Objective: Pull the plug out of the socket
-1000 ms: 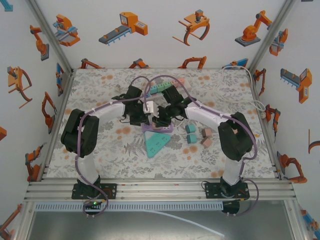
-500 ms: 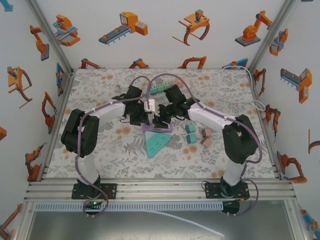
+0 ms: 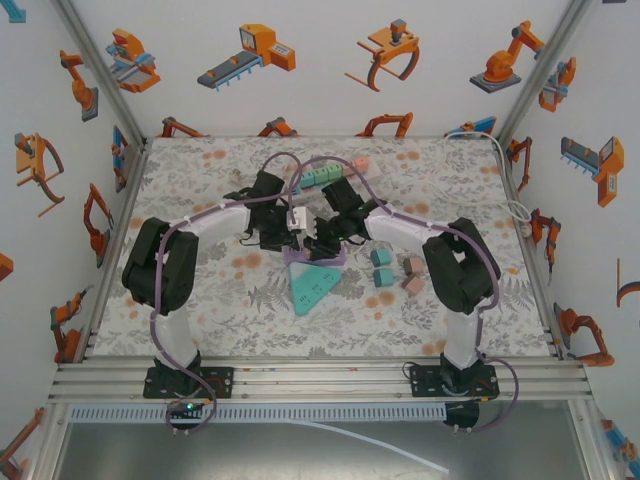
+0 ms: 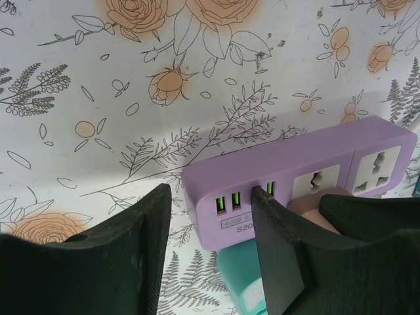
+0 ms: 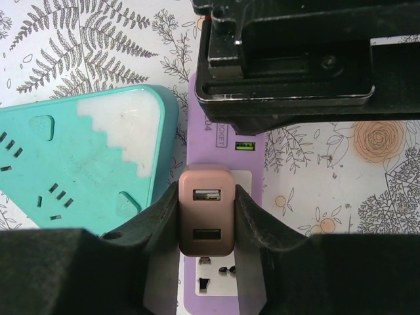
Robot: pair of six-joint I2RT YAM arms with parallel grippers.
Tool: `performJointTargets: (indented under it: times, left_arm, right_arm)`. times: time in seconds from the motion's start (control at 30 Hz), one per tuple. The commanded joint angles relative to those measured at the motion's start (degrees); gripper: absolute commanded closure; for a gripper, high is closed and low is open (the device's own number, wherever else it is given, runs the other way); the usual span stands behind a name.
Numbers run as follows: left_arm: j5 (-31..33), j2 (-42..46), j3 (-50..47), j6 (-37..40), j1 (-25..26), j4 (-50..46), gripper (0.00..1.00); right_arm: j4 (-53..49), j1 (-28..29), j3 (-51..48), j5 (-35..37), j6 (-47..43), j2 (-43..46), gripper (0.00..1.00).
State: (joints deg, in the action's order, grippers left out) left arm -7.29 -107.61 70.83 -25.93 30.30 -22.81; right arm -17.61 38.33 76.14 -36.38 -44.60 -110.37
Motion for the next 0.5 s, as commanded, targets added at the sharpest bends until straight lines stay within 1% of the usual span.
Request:
performJointTargets:
  times: [0.0,0.07,0.2,0.47]
  left_arm:
    - [11.21,-6.26,-6.41,4.22,-0.52,-7.59,0.5]
    - [11.61,-6.39,-7.31,4.25,-0.43,-7.54,0.51]
    - [13.0,-6.64,-8.66,4.22,-0.08,-7.43,0.5]
    - [15.77,-6.91,-8.88,4.44,0.27,-7.95,0.5]
  right_arm:
    - [-2.03,0.26,3.71,-3.55,0.4,1.54,0.94]
    - [-2.44,0.25,4.98,-4.25,1.2,2.29,0.98]
    - [-2.5,0.26,7.14,-4.36,3.08,3.72,1.0]
    - [-4.09,0.65,6.82,-2.29,0.84,3.38,1.0]
